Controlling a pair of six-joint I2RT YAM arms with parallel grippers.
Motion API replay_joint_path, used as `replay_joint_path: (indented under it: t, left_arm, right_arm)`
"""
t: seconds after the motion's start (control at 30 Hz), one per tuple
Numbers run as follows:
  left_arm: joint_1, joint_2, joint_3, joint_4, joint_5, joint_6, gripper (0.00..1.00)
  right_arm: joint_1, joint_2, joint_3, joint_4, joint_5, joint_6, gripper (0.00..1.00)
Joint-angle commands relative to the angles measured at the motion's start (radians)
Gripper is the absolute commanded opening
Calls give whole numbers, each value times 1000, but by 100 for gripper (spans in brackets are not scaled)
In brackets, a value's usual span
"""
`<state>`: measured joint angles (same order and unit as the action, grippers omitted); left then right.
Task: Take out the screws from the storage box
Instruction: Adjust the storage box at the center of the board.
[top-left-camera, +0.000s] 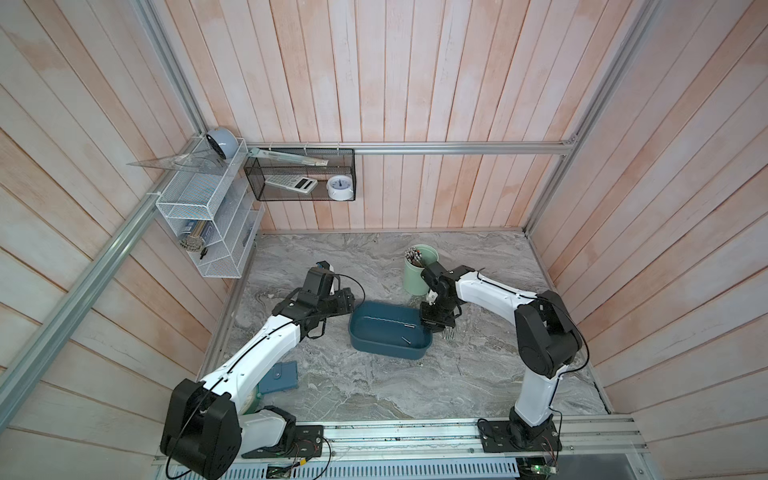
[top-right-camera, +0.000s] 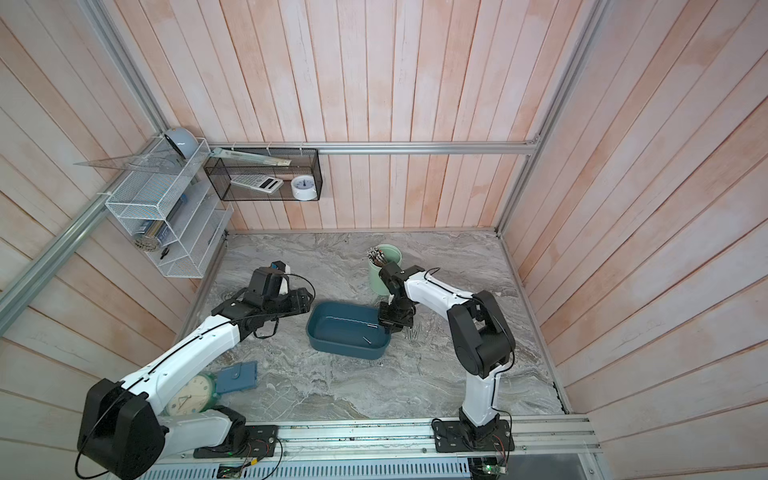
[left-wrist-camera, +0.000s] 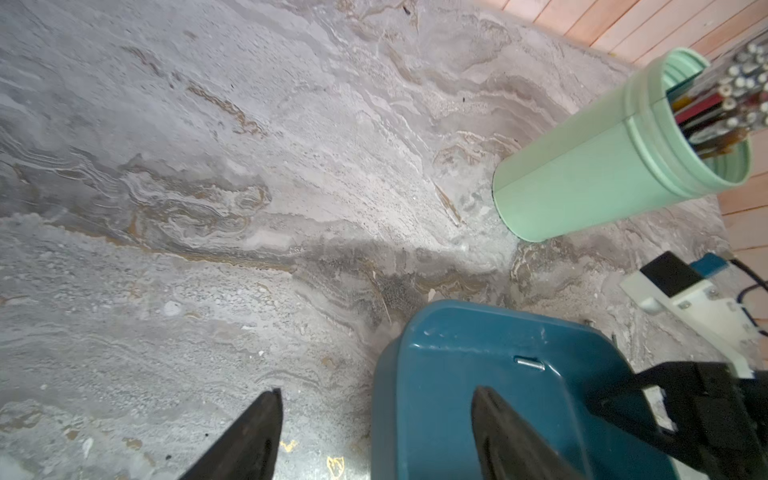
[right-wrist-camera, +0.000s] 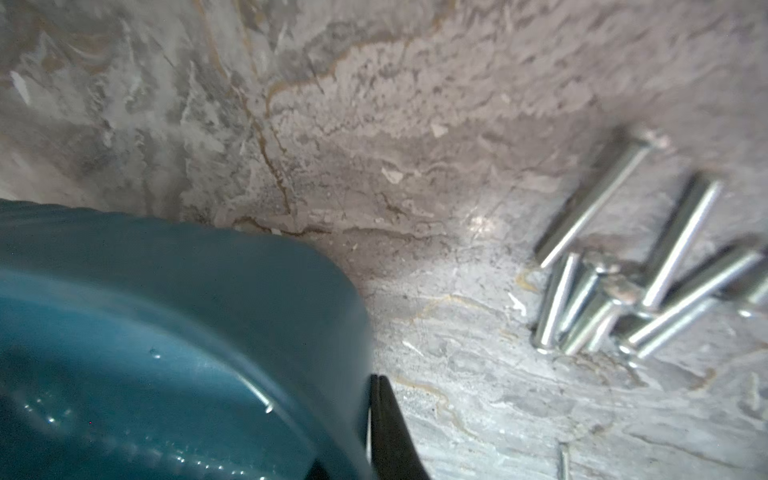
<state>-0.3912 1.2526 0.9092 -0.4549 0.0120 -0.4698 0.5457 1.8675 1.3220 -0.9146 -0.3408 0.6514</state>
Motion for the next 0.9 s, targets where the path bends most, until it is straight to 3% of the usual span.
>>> replay_joint_path:
  t: [0.0, 0.37, 0.87]
  left_arm:
    - [6, -45, -24, 26, -53, 20, 77]
    - [7, -58, -28, 30, -60, 21, 77]
    - [6, -41, -27, 33, -38, 20, 77]
  right_arm:
    - [-27, -54, -12, -67, -123, -6, 0]
    - [-34, -59, -17, -106, -115, -47, 0]
    - [20, -8, 24, -64, 108, -103, 0]
